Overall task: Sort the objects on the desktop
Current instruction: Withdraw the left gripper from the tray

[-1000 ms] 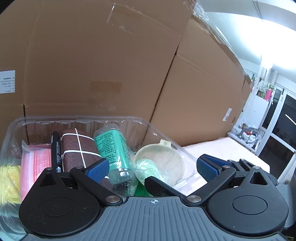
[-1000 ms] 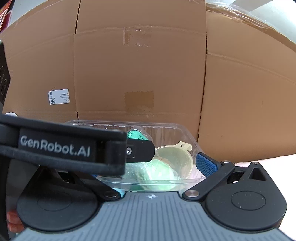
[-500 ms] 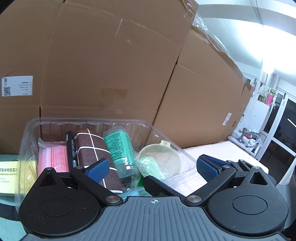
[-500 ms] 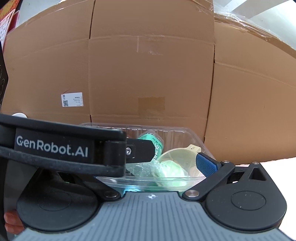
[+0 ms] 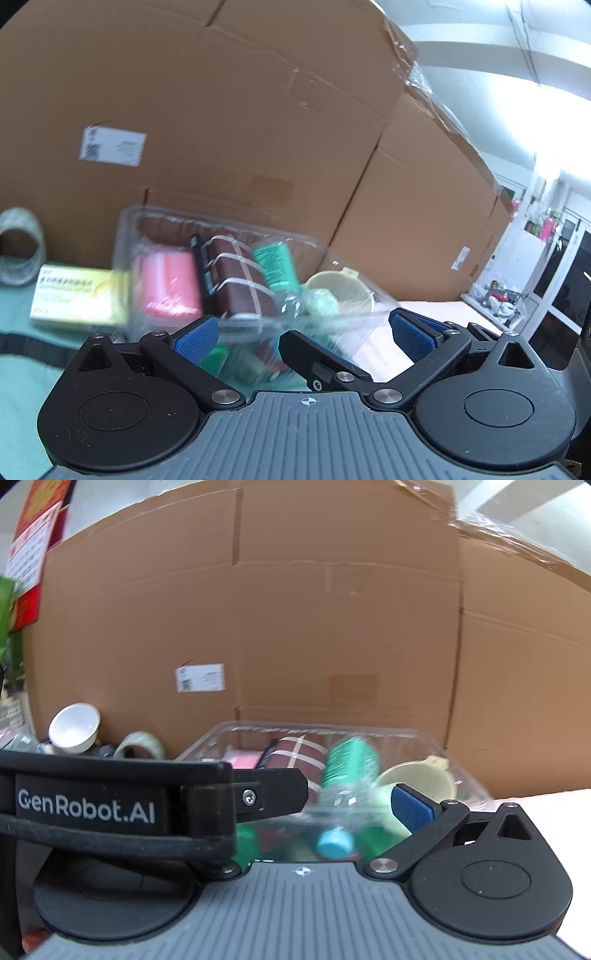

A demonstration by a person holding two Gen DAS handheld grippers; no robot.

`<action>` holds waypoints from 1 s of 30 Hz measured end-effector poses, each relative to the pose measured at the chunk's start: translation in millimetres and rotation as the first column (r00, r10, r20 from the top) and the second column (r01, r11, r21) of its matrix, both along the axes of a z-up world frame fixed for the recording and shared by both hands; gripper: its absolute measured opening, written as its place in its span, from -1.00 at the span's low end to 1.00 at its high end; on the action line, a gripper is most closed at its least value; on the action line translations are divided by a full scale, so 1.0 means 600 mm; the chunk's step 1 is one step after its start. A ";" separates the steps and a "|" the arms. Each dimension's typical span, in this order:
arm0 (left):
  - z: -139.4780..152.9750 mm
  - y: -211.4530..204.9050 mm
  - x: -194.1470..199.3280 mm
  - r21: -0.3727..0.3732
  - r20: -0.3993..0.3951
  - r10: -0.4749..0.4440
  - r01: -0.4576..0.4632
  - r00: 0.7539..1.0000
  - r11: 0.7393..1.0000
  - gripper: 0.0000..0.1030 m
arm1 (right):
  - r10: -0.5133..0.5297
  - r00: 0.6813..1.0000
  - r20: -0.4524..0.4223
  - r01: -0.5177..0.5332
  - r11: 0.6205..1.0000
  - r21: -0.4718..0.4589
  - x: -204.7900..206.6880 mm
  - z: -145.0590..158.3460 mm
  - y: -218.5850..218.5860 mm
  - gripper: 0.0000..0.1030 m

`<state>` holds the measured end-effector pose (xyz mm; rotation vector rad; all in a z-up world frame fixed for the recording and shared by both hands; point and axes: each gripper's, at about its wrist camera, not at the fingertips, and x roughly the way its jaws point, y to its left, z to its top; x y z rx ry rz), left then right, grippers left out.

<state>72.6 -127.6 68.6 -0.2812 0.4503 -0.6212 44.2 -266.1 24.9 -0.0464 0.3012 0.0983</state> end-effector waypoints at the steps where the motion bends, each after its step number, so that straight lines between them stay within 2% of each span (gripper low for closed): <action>1: -0.007 0.011 -0.007 -0.003 -0.007 0.012 -0.012 1.000 1.000 1.00 | 0.008 1.000 -0.004 -0.008 1.000 -0.008 -0.002 -0.004 0.011 1.00; 5: -0.030 0.053 -0.031 -0.005 -0.027 0.054 -0.054 0.998 0.999 1.00 | 0.050 0.998 -0.027 -0.051 0.999 -0.020 -0.012 -0.024 0.050 1.00; 13: -0.073 0.137 -0.062 0.018 -0.076 0.133 -0.132 0.988 0.991 1.00 | 0.155 0.981 -0.120 -0.153 0.988 0.024 0.008 -0.067 0.131 1.00; 21: -0.102 0.218 -0.045 -0.004 -0.154 0.233 -0.237 0.960 0.972 1.00 | 0.217 0.962 -0.163 -0.215 0.976 0.035 0.027 -0.087 0.197 1.00; 30: -0.111 0.278 -0.025 -0.015 -0.166 0.283 -0.290 0.945 0.957 1.00 | 0.260 0.950 -0.173 -0.262 0.965 0.011 0.061 -0.088 0.262 1.00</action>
